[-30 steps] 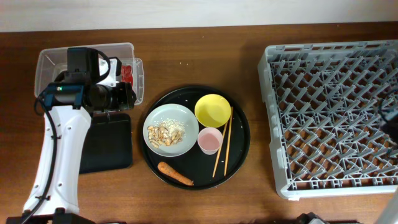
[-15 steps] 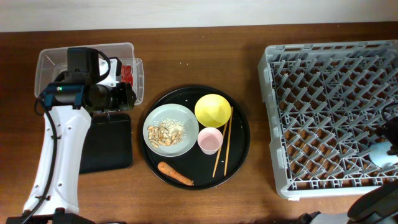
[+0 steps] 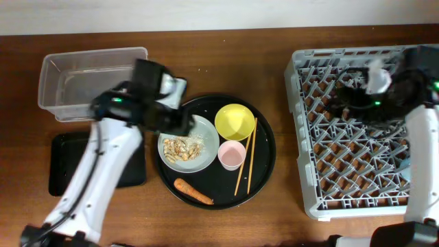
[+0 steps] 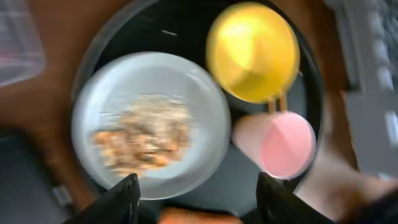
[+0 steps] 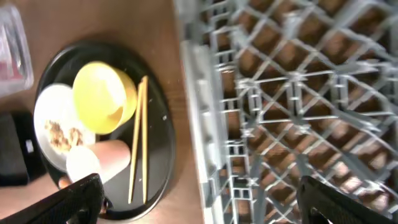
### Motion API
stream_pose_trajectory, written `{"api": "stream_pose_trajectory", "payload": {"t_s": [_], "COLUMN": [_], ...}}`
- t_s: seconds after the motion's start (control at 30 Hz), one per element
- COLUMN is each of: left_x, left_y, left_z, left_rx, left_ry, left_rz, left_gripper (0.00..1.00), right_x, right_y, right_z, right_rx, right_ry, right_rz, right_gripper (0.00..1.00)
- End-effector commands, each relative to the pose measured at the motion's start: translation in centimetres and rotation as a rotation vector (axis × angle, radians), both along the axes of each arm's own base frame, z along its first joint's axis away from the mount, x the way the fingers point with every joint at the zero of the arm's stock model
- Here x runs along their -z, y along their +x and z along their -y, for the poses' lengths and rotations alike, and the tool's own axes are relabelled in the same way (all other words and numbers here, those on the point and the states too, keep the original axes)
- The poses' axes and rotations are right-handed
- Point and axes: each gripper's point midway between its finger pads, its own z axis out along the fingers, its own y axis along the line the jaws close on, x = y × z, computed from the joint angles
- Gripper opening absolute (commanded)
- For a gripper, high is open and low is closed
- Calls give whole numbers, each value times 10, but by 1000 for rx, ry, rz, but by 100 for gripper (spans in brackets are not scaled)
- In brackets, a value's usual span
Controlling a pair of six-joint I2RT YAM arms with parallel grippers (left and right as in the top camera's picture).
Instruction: Sort waste into correct bins and load items into the dishwasher rack
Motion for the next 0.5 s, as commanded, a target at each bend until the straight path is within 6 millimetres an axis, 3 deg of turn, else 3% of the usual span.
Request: {"api": "stream_pose_trajectory", "payload": {"t_s": [0.0,0.07,0.17,0.23,0.3,0.33,0.37,0.47], "left_x": [42,70,109,122,126,126,126,123], "left_y": [-26,-37,-40,-42,-41,-41,-41,-44], "left_z": [50,71,81,80,80,81,81,88], "left_rx": [163,233,267,267,268,268,267,279], "left_ry": [32,81,151,166,169,167,167,122], "left_rz": [-119,-181,-252,-286,-294,-291,-290,-305], "left_gripper": [59,60,59,58,37,22,0,0], "right_x": [0,0,0,0,0,1,1,1], "right_y": [-3,-3,-3,-3,-3,-3,-4,-4], "right_z": [-18,-22,-22,-22,-22,-20,-18,-18], "right_rx": [-78,-91,-90,-90,-90,-87,-83,-83], "right_ry": [-67,-71,-71,-71,-72,-82,-92,-92], "right_rz": [1,0,0,0,0,-2,-5,-5], "right_gripper": [99,99,99,99,99,99,99,99]}}
